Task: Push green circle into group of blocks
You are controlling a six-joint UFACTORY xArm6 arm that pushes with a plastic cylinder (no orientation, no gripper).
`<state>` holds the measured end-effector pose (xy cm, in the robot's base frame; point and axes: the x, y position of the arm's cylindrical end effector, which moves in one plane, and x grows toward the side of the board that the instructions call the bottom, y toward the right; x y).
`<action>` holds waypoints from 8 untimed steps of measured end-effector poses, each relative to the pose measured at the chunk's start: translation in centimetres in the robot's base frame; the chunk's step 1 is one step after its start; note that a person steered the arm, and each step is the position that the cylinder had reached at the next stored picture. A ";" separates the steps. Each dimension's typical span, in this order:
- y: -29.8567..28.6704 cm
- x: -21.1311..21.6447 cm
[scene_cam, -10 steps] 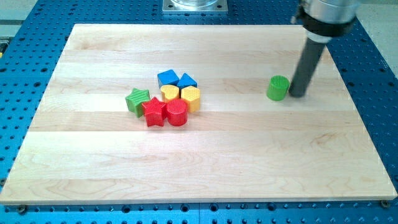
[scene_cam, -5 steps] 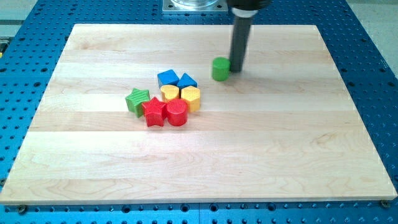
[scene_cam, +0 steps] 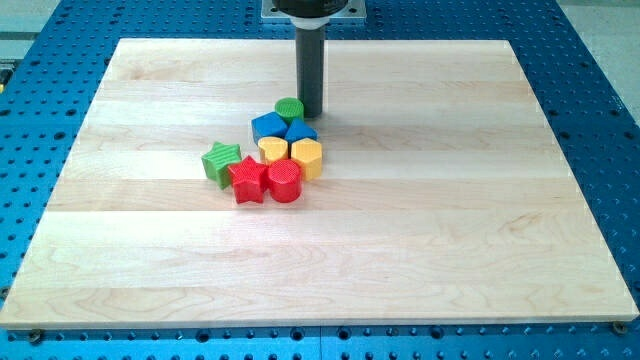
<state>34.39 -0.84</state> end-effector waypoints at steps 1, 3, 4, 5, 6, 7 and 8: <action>2.2 3.2; -4.3 2.0; -2.9 0.9; -3.3 -4.0; -9.3 -3.3; -13.4 1.3; -12.9 -1.3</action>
<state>33.13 -13.76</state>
